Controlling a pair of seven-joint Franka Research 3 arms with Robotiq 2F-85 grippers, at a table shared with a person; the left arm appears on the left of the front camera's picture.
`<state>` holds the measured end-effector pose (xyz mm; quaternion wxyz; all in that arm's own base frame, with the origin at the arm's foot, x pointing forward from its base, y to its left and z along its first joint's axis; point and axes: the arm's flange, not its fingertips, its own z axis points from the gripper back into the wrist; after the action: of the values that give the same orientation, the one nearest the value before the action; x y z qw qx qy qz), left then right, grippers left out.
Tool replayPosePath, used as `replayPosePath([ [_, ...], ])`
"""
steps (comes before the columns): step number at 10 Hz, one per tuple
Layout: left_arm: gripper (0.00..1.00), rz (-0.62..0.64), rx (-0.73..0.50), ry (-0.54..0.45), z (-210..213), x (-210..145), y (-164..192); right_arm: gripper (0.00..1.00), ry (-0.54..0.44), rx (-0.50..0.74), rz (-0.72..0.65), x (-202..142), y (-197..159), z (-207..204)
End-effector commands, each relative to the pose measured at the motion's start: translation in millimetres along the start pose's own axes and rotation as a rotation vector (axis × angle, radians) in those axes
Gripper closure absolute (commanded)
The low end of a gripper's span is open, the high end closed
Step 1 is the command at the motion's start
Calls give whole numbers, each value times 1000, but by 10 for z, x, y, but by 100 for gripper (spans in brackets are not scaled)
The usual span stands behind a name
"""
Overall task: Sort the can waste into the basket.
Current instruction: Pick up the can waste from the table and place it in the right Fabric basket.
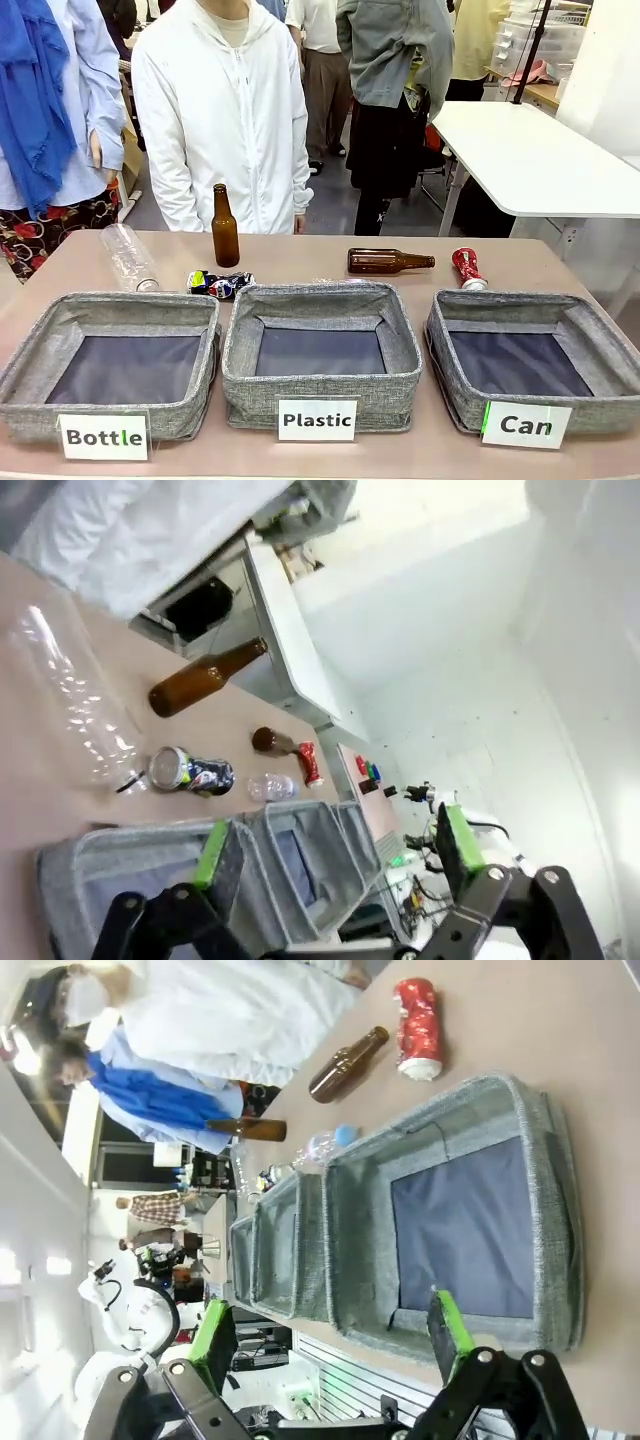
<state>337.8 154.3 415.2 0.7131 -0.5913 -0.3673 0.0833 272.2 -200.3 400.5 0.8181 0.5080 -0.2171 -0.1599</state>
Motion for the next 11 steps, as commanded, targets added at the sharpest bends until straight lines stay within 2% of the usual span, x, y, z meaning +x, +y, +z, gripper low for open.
replayPosePath([
  [1, 0, -44, -10, 13, 364, -38, -33, 0, -2, 15, 8, -15, 111, 54],
  [6, 0, -44, -10, 13, 364, -38, -33, 0, -2, 15, 8, -15, 111, 54],
  [7, 0, -13, -4, -1, 403, -42, -49, 0, -2, 15, 8, -15, 111, 54],
  [9, 0, -135, 45, 121, 418, 133, -228, 0, -2, 15, 8, -15, 111, 54],
  [11, 0, -208, 157, 243, 38, 447, -428, 0, -2, 15, 8, -15, 111, 54],
])
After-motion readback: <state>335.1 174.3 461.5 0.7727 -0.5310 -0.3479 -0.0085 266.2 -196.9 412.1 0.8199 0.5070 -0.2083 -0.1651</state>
